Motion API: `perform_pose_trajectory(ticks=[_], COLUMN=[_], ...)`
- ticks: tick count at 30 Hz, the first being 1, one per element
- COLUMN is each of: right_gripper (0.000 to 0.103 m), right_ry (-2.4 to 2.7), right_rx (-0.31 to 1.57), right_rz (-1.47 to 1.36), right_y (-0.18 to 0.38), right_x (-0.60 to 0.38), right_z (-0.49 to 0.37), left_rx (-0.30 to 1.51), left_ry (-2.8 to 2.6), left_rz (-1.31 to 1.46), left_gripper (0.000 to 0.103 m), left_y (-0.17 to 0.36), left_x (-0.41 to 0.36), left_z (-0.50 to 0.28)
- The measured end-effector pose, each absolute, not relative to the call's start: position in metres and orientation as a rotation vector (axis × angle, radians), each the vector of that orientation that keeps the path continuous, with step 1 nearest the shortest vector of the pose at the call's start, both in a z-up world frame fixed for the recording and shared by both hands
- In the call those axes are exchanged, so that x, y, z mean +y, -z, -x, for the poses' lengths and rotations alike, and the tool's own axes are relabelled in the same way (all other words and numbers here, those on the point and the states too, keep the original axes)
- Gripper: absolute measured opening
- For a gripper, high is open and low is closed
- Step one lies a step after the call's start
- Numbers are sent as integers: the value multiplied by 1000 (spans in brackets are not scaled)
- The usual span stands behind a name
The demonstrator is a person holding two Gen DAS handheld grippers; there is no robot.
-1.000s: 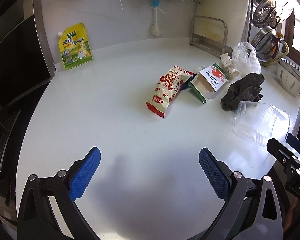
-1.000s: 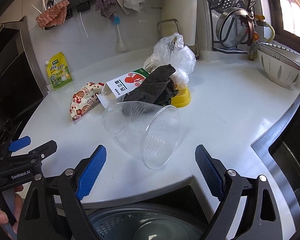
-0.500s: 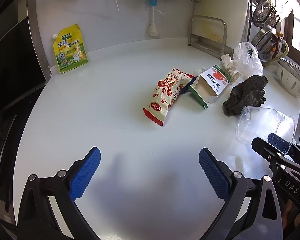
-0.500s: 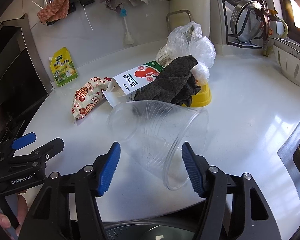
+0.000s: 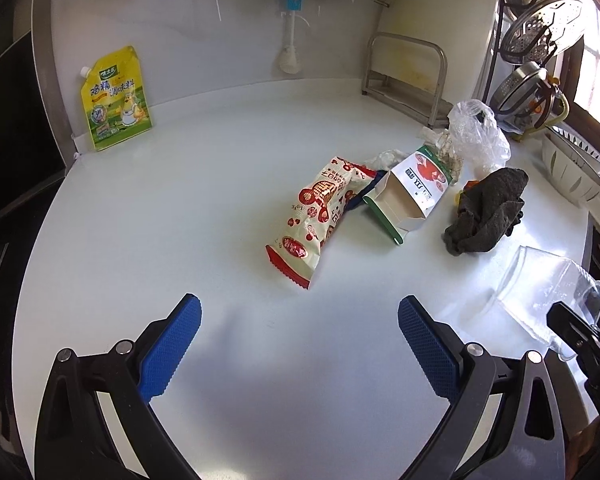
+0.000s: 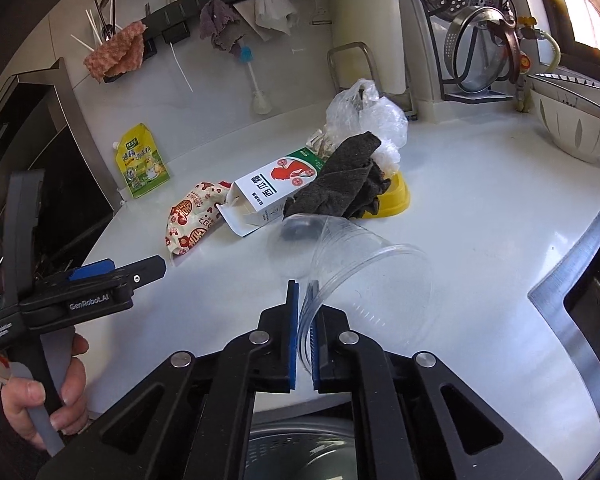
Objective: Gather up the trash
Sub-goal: 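Grasp the red-and-white snack wrapper with the left gripper while the right gripper lifts the cup, then carry the wrapper and cup in both grippers over the grey basket bin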
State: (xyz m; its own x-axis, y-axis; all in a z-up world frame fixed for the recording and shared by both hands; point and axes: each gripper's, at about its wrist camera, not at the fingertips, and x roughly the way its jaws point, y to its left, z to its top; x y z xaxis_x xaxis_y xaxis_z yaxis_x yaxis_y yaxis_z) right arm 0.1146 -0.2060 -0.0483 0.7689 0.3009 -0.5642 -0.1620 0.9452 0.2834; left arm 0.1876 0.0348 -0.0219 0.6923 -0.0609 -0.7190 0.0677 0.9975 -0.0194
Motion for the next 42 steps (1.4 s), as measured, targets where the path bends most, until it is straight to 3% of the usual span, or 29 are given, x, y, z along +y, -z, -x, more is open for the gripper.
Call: perform_pose_trajectory(ticks=[16,20,21,22,23,24,30,42], right_gripper=[5,5,5,5,5,5,5,5], right_ry=[-267,-259,-255,-254,-252,-251,-221,-176], right_rx=[609,612,613,614,615,616,612,609], right_rz=[-320,-329,-329,-329,-332,-334,-321,-320], right_y=[49,52,53,54,55,55,51,46], right_x=[-240,-244,-244,-245,-245,-246,-248,-247], right_z=[-83,-79,-78,-77,-75,-73,-55,34], left_rx=[904,913,924,921,918,919,860,686], left_ry=[55,53,59,74,79,83,84,115], left_rz=[-17,-49,-49,-39,-34,-32,-53,-134], left_gripper=[95,64,50,45,28,24,24,24], left_y=[40,42,44,44,43,42,30,-18], left_x=[32,26,25,25,25,24,20,-7], left_z=[-265,-275,-276,-276,-274,-272,-230,-65])
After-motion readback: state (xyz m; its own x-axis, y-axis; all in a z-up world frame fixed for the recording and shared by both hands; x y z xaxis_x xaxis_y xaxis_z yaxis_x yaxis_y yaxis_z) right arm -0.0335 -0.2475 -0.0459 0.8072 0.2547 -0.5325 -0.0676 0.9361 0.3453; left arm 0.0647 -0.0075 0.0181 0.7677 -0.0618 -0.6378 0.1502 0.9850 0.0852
